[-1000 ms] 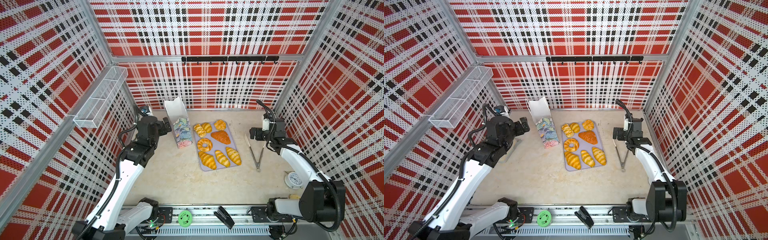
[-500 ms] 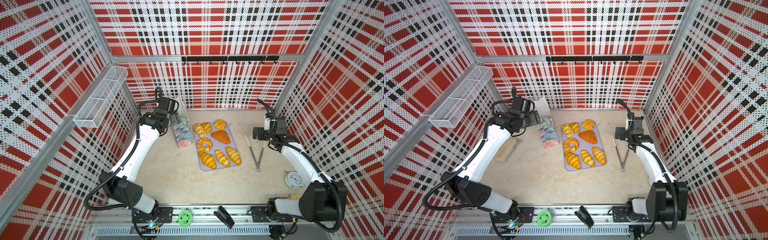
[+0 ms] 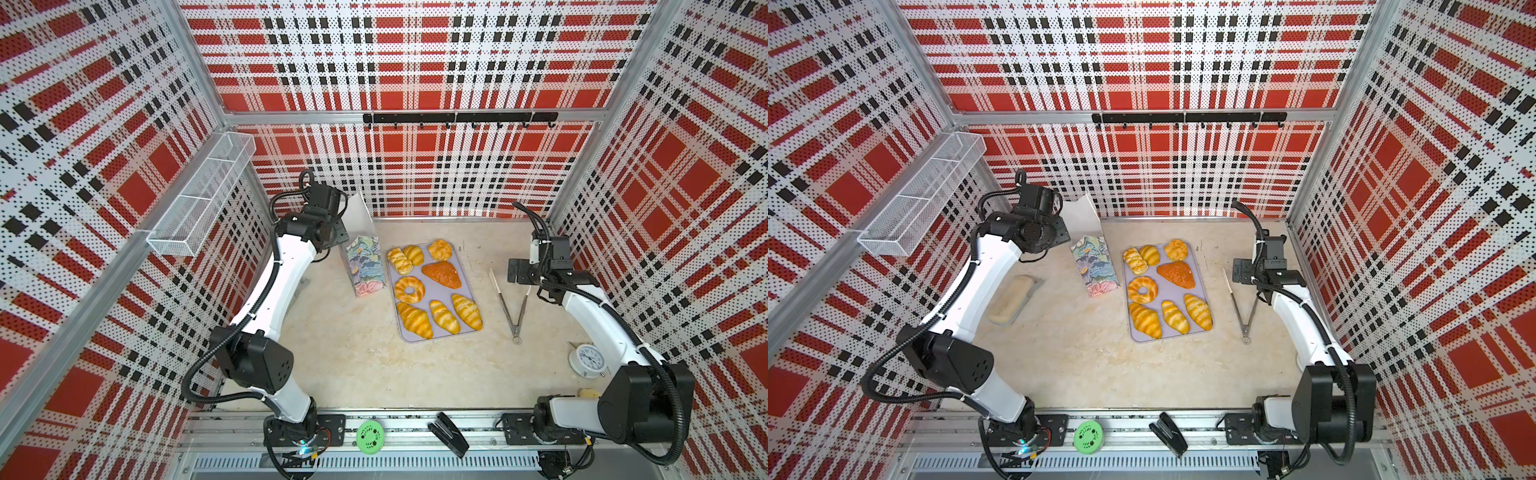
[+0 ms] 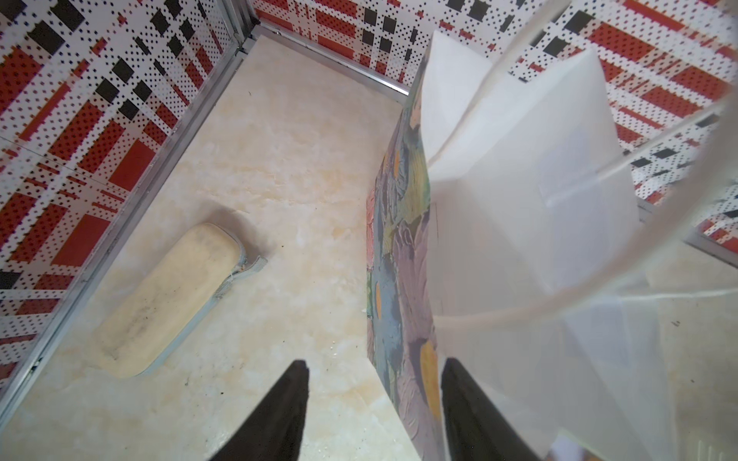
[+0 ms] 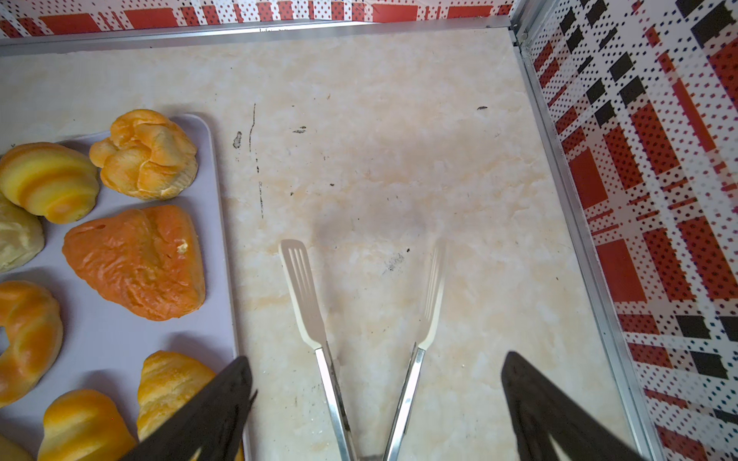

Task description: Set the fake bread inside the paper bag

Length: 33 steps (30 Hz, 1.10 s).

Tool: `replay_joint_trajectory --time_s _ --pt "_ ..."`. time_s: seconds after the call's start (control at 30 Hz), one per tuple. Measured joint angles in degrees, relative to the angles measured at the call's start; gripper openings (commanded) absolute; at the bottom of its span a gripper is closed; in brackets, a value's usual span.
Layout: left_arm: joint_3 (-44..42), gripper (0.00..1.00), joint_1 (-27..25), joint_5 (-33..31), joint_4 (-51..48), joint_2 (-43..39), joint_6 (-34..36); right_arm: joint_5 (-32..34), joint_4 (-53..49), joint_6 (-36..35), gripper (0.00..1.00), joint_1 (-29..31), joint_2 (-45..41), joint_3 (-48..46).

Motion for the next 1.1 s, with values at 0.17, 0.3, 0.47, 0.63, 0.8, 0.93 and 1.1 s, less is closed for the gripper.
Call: replay_joint_trajectory --time_s 0.17,0.3,0.47,0.63,0.8,0.93,1.1 --pt "2.7 0.52 0.2 1.3 -0.1 3.1 0.0 0.6 -0.9 0.0 0.98 0.0 0.0 0.0" --pt "4.5 0.43 0.3 2.3 0.0 5.4 -0.1 1.0 -1.3 0.0 0.98 0.0 0.0 0.0" --pt "4.8 0.28 0.4 3.3 -0.1 6.9 0.1 1.7 -2.1 0.0 0.98 0.0 0.0 0.0" --pt "5.2 0.16 0.5 3.8 -0.2 7.5 0.2 2.0 -2.9 0.0 0.98 0.0 0.0 0.0" --pt "5.7 0.08 0.7 4.0 -0.2 7.5 0.1 2.9 -3.6 0.0 0.98 0.0 0.0 0.0" --pt "5.8 0.01 1.1 4.5 -0.2 7.5 0.0 3.3 -4.3 0.0 0.98 0.0 0.3 0.0" --pt "6.7 0.0 1.7 5.0 -0.2 7.9 0.1 3.5 -5.0 0.3 0.97 0.0 1.2 0.0"
